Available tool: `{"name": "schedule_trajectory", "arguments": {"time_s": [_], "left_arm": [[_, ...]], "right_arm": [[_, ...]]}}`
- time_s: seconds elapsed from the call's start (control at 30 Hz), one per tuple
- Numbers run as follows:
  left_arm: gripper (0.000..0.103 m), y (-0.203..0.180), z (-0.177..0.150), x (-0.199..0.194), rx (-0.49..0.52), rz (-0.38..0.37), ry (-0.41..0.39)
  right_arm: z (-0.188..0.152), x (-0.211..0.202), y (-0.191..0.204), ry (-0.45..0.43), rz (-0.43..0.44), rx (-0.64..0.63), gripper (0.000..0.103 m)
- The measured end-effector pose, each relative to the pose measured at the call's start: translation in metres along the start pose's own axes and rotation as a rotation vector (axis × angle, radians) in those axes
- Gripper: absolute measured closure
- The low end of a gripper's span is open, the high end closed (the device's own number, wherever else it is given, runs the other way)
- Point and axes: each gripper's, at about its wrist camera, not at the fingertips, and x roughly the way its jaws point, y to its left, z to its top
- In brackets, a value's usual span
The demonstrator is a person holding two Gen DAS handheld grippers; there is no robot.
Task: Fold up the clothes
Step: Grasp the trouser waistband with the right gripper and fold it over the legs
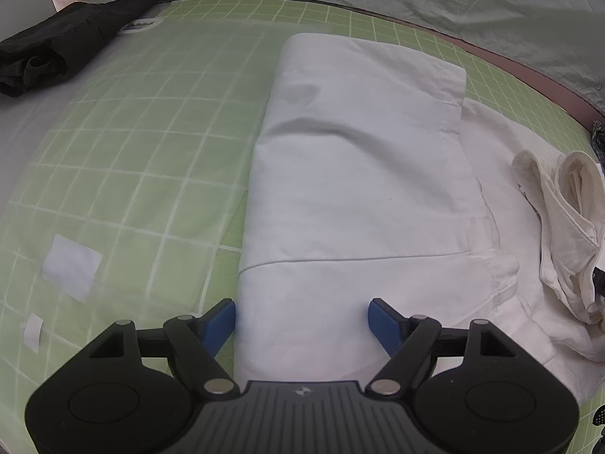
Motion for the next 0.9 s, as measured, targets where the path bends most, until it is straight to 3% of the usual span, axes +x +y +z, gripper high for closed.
{"name": "schedule_trajectory", "arguments": {"time_s": [0.13, 0.37, 0.43, 0.5, 0.57, 0.7, 0.9], "left_arm": [[0.020, 0.001, 0.001, 0.002, -0.004, 0.001, 0.007], [0.020, 0.006, 0.004, 0.004, -0.019, -0.001, 0.011], [0.020, 0.009, 0.005, 0.005, -0.029, -0.003, 0.007], [0.020, 0.013, 0.007, 0.006, -0.051, -0.011, 0.007], [0.020, 0.017, 0.009, 0.006, -0.069, -0.020, 0.002], [0.020, 0.015, 0.012, 0.008, -0.051, -0.013, 0.001], [0.024, 0.012, 0.013, 0.007, -0.025, -0.019, -0.011]], "right_arm": [[-0.022, 0.001, 0.022, -0.024, -0.071, -0.161, 0.076], [-0.014, 0.000, 0.014, -0.011, -0.053, -0.105, 0.073], [-0.007, -0.004, 0.014, -0.002, -0.069, -0.084, 0.063], [-0.001, -0.015, 0.012, -0.031, -0.106, -0.058, 0.031], [0.003, -0.030, 0.008, -0.083, -0.105, -0.029, 0.016], [0.006, -0.043, -0.006, -0.094, -0.094, 0.062, 0.012], [-0.004, -0.039, -0.016, -0.051, -0.149, 0.102, 0.011]]}}
